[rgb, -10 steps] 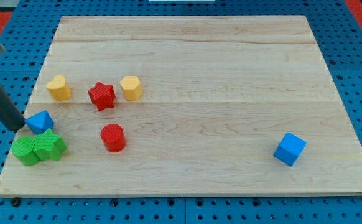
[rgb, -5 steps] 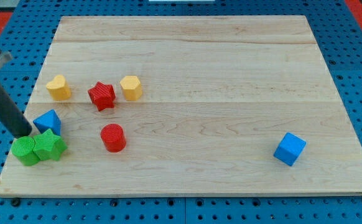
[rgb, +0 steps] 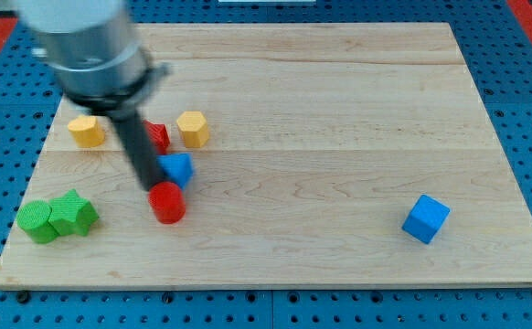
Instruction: Push the triangle into the cube
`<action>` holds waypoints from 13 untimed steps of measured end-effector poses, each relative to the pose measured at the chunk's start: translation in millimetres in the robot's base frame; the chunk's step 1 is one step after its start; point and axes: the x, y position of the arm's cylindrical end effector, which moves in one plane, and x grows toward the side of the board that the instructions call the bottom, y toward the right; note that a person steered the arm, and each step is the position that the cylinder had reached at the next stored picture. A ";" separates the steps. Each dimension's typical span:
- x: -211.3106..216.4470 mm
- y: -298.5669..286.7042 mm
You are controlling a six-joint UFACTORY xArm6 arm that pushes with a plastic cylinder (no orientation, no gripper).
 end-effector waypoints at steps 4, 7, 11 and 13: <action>-2.3 7.4; -2.3 -10.7; -10.1 -72.6; -36.7 39.9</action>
